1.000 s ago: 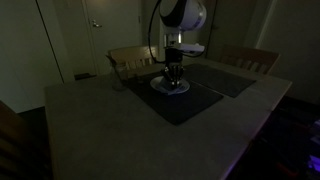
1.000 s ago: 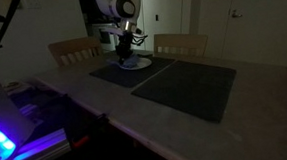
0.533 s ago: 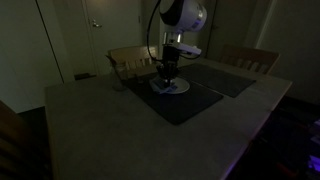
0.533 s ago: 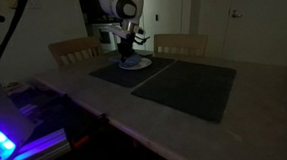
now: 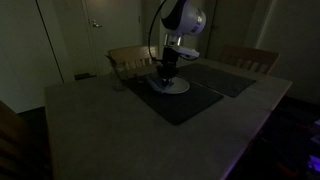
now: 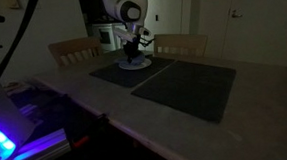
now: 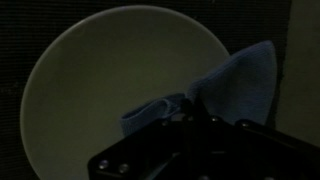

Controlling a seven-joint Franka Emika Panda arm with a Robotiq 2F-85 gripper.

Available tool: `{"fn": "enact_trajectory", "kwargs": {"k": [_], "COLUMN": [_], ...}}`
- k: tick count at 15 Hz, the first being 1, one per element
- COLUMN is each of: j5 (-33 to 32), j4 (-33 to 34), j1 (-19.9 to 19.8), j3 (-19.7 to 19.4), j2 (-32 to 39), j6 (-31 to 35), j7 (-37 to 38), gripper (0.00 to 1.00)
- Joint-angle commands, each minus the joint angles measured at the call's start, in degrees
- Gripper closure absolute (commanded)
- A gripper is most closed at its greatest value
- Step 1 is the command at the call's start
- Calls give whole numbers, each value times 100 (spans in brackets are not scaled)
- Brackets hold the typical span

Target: Wipe the plate with the blue towel

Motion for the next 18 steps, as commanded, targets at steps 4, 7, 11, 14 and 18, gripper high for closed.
{"fn": "enact_trajectory", "kwargs": {"k": [4,7,11,14,18], "j5": [-310,-666,-1213,-1508,-1482], "j4": [253,212,281,351,450], "j1": [-138,-51,135,261,286], "j3": [-146,-362,-667,-741,-568], "j2": [238,170,105,75,84], "j6": [271,405,-210,-911,-1783], "j7": [-65,122,691,1004,976], "gripper": [99,99,99,99,99]}}
